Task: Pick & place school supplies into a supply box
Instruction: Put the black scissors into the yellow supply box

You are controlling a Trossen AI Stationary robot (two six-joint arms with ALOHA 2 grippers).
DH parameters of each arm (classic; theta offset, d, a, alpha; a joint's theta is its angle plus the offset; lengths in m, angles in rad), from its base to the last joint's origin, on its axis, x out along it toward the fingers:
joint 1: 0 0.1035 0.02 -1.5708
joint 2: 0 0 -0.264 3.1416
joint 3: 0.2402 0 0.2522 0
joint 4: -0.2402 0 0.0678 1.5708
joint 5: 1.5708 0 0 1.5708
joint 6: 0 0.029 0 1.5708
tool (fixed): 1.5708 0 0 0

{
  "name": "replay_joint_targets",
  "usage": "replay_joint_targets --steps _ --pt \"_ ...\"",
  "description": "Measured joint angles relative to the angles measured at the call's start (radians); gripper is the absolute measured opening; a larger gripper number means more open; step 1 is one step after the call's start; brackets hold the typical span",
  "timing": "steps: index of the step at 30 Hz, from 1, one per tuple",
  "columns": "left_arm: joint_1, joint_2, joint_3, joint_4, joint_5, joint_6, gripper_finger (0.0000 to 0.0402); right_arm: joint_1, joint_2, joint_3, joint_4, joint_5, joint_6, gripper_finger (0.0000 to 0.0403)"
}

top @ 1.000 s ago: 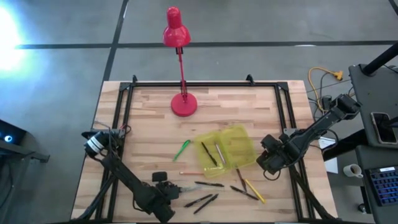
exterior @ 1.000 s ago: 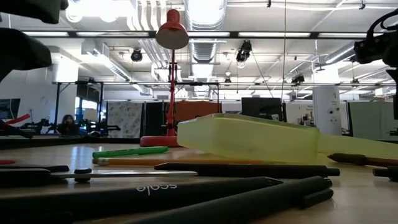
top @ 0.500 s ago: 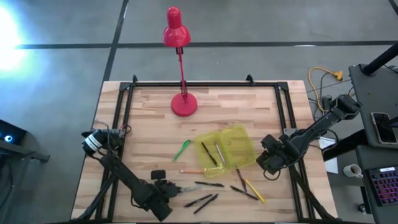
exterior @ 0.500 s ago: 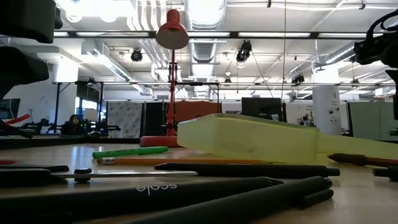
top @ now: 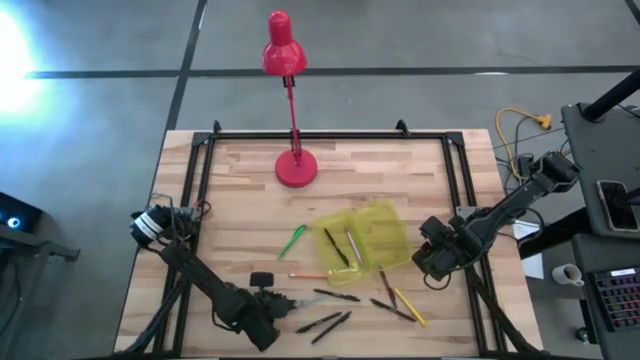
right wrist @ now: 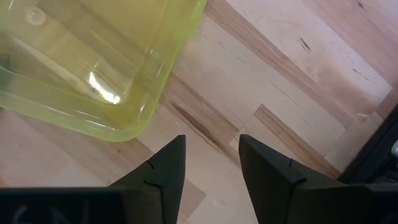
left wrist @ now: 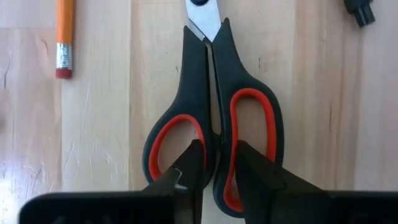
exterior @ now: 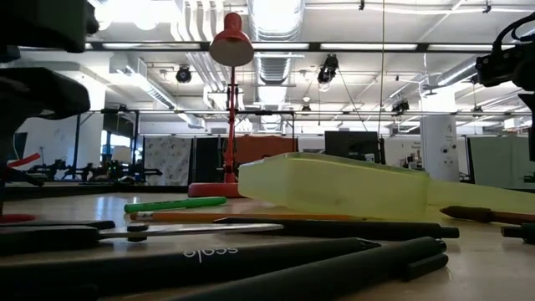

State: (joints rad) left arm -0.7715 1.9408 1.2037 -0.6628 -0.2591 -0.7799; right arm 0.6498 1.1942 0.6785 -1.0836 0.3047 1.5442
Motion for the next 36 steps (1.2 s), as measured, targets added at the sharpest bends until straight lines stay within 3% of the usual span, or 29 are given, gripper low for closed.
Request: replay_joint_targets --steps 6,13,18,29,36 --pt "0.0 -0.048 0.036 -0.086 0.036 -0.053 0.005 0.0 0.0 -0.001 0.001 0.001 -0.001 0.0137" --pt "-0.008 -0.199 0.097 -0.251 0.035 -0.116 0.0047 0.0 0.0 -0.007 0.001 0.009 -0.007 0.0139" --pt "0.011 -0.316 0.103 -0.247 -0.083 -0.142 0.0019 0.0 0.0 -0.017 0.005 0.012 -0.006 0.0134" --pt "0.291 -0.341 0.105 -0.222 -0.102 0.336 0.0004 0.0 0.0 -0.019 0.055 0.011 0.008 0.0133" --pt "0.395 -0.351 0.105 -0.212 -0.079 0.409 0.0002 0.0 0.0 -0.015 0.08 0.005 0.066 0.0128"
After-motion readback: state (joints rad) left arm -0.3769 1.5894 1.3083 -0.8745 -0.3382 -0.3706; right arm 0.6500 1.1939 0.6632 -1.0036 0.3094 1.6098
